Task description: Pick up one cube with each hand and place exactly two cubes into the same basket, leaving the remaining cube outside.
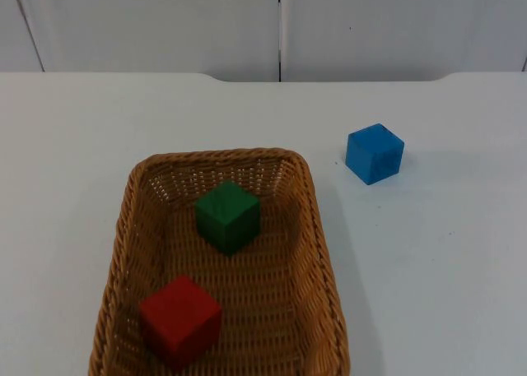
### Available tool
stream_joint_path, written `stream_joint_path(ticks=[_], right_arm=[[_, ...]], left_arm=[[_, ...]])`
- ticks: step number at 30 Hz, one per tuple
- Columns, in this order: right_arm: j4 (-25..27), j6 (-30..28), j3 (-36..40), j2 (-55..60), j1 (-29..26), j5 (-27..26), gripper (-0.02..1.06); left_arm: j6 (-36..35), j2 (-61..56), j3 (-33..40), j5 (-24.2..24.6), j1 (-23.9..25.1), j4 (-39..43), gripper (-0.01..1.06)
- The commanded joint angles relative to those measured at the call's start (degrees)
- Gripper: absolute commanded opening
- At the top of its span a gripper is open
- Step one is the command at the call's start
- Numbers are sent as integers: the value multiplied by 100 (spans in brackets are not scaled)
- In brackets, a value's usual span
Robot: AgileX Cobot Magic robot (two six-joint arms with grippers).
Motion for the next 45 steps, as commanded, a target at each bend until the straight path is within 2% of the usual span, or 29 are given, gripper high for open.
stream_joint_path(ticks=[1, 13, 17, 28, 33, 35, 38, 45], right_arm=[[6, -5, 11, -16, 25, -45, 105], [6, -5, 11, -16, 25, -45, 105], [6, -5, 11, -16, 25, -45, 105], [6, -5, 11, -16, 25, -45, 105], [6, -5, 11, -16, 25, -45, 105], [6, -5, 11, -16, 25, -45, 105], [6, -5, 11, -16, 25, -45, 105], [6, -5, 11, -16, 25, -45, 105]], left_arm=[[-4, -21, 27, -69, -18, -41, 105], [-4, -21, 27, -69, -18, -29, 105], [-4, -21, 27, -69, 129, -20, 105], [-4, -21, 27, -69, 1174, -6, 105], [-4, -21, 27, -69, 1818, -6, 105], [-4, -21, 27, -69, 1859, -6, 105], [-4, -21, 27, -69, 2244, -6, 105], [-4, -21, 27, -69, 2777, -6, 105]])
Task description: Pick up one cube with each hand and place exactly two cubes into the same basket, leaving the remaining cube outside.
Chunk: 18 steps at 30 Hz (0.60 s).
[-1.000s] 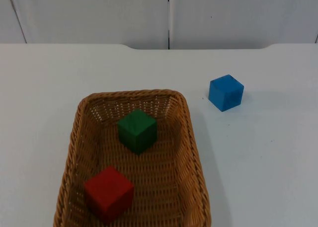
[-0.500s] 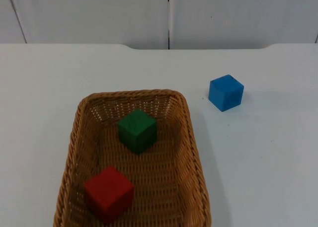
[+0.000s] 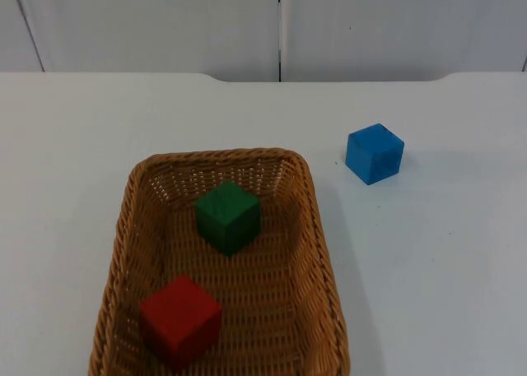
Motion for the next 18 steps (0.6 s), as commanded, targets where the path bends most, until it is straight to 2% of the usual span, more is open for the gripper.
stream_joint_path(ticks=[1, 10, 18], right_arm=[[6, -5, 11, -16, 25, -45, 105], [23, -5, 11, -16, 25, -43, 105], [21, -5, 11, -16, 15, -43, 105]], left_arm=[[-4, -21, 27, -69, 197, -6, 105], [-4, -21, 27, -69, 904, -6, 105], [-4, -21, 27, -69, 1032, 12, 105]])
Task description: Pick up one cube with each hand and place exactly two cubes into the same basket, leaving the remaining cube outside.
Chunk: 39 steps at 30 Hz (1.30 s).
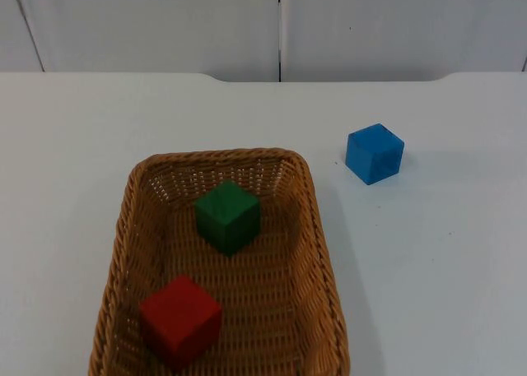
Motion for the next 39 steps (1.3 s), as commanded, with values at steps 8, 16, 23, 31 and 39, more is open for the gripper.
stream_joint_path(ticks=[8, 16, 23, 31, 39], right_arm=[[21, -5, 11, -16, 3, -43, 105], [26, -5, 11, -16, -224, -43, 105], [26, -5, 11, -16, -1136, -43, 105], [26, -5, 11, -16, -1852, -43, 105], [26, -5, 11, -16, -2642, -43, 105]], left_arm=[[-4, -21, 27, -69, 10, 17, 105], [-4, -21, 27, -69, 10, 17, 105], [-4, -21, 27, -69, 10, 17, 105], [-4, -21, 27, -69, 10, 17, 105], [-4, -21, 27, -69, 10, 17, 105]])
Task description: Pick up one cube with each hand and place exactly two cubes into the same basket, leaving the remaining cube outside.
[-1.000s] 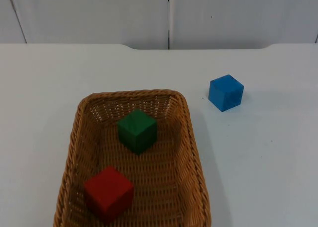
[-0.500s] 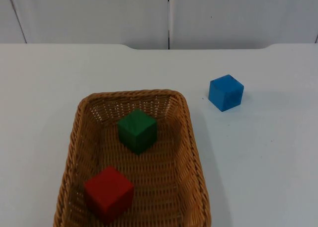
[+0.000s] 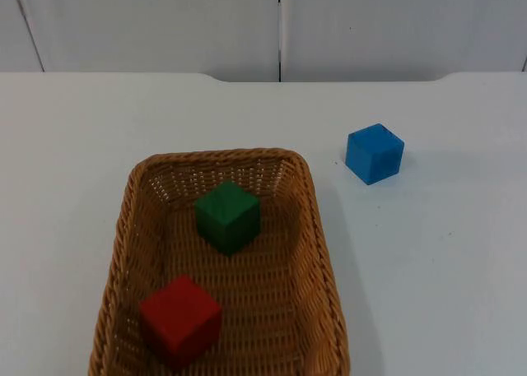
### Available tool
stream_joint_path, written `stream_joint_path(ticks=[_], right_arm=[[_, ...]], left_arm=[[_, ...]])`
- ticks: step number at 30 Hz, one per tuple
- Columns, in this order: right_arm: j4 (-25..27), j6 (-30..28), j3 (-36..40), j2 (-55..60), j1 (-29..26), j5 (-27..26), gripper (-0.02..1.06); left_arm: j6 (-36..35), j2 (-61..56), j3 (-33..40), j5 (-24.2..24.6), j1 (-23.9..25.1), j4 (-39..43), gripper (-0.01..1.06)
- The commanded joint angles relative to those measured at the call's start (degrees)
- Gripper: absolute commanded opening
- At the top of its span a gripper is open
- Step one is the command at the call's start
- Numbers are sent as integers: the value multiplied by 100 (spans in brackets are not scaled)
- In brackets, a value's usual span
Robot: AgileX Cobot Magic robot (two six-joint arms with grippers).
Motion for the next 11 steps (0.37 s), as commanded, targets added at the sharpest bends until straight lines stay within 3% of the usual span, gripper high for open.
stream_joint_path(ticks=[1, 11], right_arm=[[26, -5, 11, -16, -302, -43, 105], [26, -5, 11, -16, -1136, -43, 105]], left_arm=[[-13, -21, 27, -69, 10, 17, 105], [-13, -21, 27, -69, 10, 17, 105]])
